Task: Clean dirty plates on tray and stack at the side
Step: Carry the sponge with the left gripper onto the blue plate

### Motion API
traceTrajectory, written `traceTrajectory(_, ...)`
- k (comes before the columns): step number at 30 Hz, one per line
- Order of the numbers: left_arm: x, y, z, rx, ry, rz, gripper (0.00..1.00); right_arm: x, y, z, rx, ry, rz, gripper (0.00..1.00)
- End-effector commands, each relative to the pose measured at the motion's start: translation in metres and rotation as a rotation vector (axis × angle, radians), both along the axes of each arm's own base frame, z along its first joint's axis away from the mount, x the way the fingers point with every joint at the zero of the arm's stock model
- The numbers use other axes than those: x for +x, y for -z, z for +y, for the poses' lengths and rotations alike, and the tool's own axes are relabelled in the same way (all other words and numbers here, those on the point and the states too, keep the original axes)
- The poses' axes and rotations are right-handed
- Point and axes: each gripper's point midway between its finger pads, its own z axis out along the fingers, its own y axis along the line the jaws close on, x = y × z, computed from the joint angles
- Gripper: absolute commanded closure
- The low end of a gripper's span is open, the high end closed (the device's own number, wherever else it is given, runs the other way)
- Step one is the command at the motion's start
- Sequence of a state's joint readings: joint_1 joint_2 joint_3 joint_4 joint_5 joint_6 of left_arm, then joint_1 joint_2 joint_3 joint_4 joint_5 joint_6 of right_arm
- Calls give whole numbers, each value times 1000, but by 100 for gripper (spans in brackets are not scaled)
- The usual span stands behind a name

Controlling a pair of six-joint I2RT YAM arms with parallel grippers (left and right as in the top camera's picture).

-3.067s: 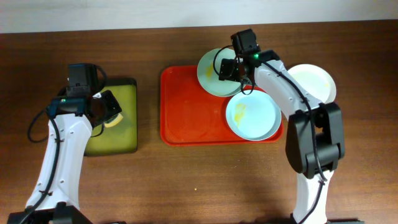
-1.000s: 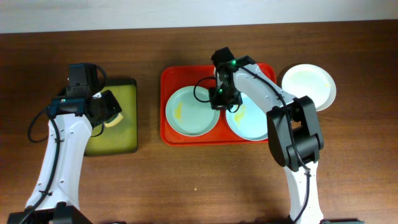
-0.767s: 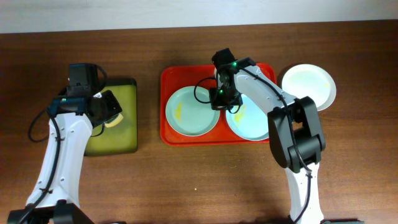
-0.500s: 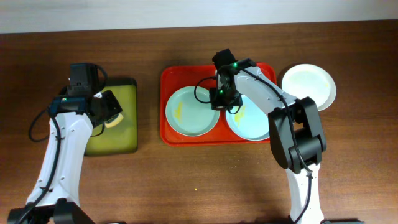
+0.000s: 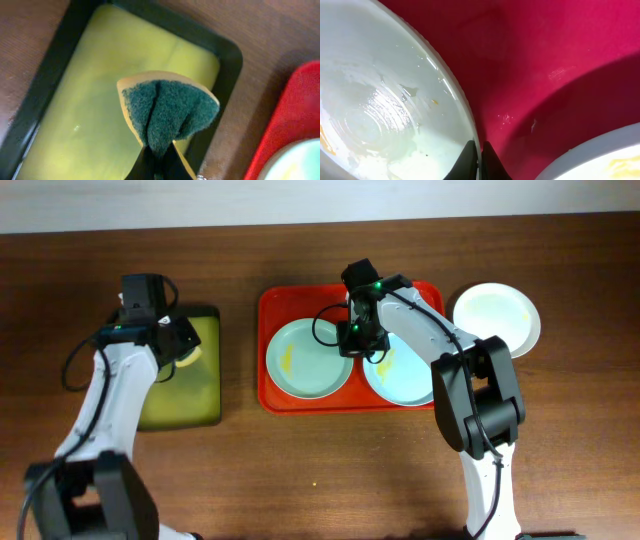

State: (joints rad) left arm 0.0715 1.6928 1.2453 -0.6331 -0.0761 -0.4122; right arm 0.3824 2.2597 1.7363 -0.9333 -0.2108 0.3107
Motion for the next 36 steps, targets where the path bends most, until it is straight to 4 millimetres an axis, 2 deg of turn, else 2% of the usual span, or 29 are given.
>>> traceTrajectory(1, 16, 20, 2, -3, -10, -9, 100, -16, 21, -4, -55, -7, 50, 96)
traceTrajectory(4, 27, 34, 3, -1, -10, -16, 100, -14, 21, -3, -51, -7, 42, 96)
traceTrajectory(6, 27, 48, 8, 24, -25, 9, 100, -13, 21, -3, -49, -7, 38, 96)
traceTrajectory(10, 19, 78, 29, 126, -77, 96, 100, -13, 21, -3, -50, -8, 40, 96)
traceTrajectory(14, 10, 105, 32, 128, -80, 169, 100, -13, 21, -3, -50, -7, 40, 96)
traceTrajectory(17, 6, 117, 31, 126, -78, 200, 100, -13, 21, -3, -50, -7, 40, 96)
traceTrajectory(20, 7, 115, 32, 133, -64, 198, 100, -14, 21, -3, -50, -7, 40, 96)
traceTrajectory(22, 10, 105, 32, 145, -39, 182, 100, -14, 21, -3, -50, -7, 40, 96)
traceTrajectory(26, 17, 53, 29, 136, -37, 78, 100, -13, 21, -3, -50, -7, 39, 96)
traceTrajectory(28, 17, 40, 25, 115, -27, 50, 100, -13, 21, -2, -48, -7, 36, 96)
traceTrajectory(31, 11, 47, 21, 97, -17, 78, 100, -12, 21, -2, -47, -7, 34, 95)
traceTrajectory(33, 5, 60, 14, 56, 3, 110, 100, -12, 21, -2, -47, -7, 34, 95)
traceTrajectory(36, -6, 83, 12, 49, 6, 173, 100, -12, 21, -2, -47, -7, 34, 96)
